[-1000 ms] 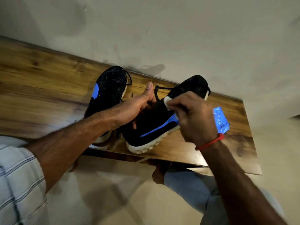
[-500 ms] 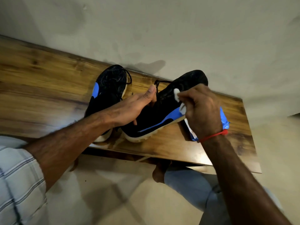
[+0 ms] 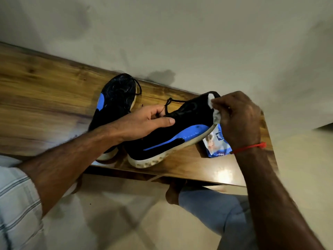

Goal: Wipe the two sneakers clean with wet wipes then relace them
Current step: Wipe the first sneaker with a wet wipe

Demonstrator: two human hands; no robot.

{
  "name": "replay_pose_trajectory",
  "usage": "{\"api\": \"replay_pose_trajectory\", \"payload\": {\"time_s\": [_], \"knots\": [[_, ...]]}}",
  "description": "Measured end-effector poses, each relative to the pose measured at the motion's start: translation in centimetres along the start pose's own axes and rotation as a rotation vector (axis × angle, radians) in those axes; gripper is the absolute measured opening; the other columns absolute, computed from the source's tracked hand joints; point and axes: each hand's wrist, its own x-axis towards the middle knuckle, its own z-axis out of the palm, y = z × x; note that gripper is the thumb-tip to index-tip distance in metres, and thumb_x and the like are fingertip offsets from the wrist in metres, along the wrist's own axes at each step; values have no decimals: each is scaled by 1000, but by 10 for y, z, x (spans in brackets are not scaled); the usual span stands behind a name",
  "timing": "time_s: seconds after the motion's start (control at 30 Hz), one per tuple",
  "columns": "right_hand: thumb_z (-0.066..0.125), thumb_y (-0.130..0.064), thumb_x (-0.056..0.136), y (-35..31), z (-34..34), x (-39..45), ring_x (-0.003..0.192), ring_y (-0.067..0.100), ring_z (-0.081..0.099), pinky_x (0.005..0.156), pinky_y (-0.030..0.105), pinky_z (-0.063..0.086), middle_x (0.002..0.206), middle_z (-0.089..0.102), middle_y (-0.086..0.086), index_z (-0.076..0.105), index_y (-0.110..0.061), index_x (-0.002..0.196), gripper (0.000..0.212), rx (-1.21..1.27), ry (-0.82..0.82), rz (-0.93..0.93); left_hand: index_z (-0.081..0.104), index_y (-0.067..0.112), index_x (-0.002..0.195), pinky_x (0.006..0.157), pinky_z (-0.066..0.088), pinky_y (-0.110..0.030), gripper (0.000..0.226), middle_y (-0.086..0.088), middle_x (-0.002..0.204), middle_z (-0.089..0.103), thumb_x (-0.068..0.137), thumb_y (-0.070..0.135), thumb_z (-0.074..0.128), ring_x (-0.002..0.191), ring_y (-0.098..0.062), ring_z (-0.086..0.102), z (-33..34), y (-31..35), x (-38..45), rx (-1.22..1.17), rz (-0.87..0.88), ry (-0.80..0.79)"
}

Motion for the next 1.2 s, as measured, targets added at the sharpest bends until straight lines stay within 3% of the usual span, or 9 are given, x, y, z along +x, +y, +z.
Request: {"api": "replay_pose_trajectory", "payload": {"time_s": [0.1,0.17,0.3,0.4,0.6,0.77,0.97,1.1,1.2], "knots": [[57,-9,91,-34,14,-18,83,27,64,79,35,51,87,70,9,76,-6,88,20,142,-159,-204,51,21,75,52,33,-22,30,11,62,47,98,38,62,54,-6,44,-1,-2,1,-59,-24,22],[51,-18,95,-46,19,-26,84,27,64,79,35,51,89,70,9,76,-4,88,29,195,-248,-290,53,22,75,56,35,-24,29,10,65,48,97,38,62,59,-7,47,-3,-3,1,-85,-43,23],[56,-8,80,-3,2,-2,79,31,66,79,26,46,83,71,10,76,-7,85,21,31,-118,-92,49,27,68,54,34,-23,35,14,62,47,99,38,61,56,-5,46,-3,-5,2,-78,-40,-1],[55,-12,82,17,-8,7,77,34,67,76,27,44,82,71,12,77,-6,85,23,-43,-48,14,46,24,72,52,33,-22,33,14,60,45,99,37,61,53,-4,44,1,-4,3,-43,-32,-36],[64,-7,91,-37,22,-22,80,30,63,77,32,46,86,69,9,76,-7,84,14,113,-254,-251,47,23,72,52,37,-26,33,11,62,46,99,35,61,55,-7,46,-3,-6,1,-11,-16,-40],[68,-6,84,12,-5,3,76,37,66,74,30,39,82,69,13,76,-8,83,9,-129,-90,-34,49,21,77,52,43,-24,31,9,66,51,99,39,60,61,-8,52,-4,-8,2,33,-26,-27],[66,-11,88,-24,24,-21,85,32,59,78,25,35,86,65,8,76,-10,85,11,9,-338,-126,53,16,84,52,46,-24,30,2,74,55,98,41,59,65,-14,55,-1,-12,1,85,-34,-45],[70,-4,78,10,7,-1,76,39,63,74,31,38,79,67,14,77,-9,83,10,-113,-204,-6,53,16,84,53,47,-23,30,1,75,55,98,42,59,66,-13,55,-2,-10,3,96,-27,-22],[68,-6,83,-10,14,-14,81,36,61,78,28,35,82,68,10,77,-10,84,10,-76,-294,-112,53,8,88,52,46,-22,35,-4,78,55,99,41,59,67,-15,54,1,-10,2,107,-29,-30]]}}
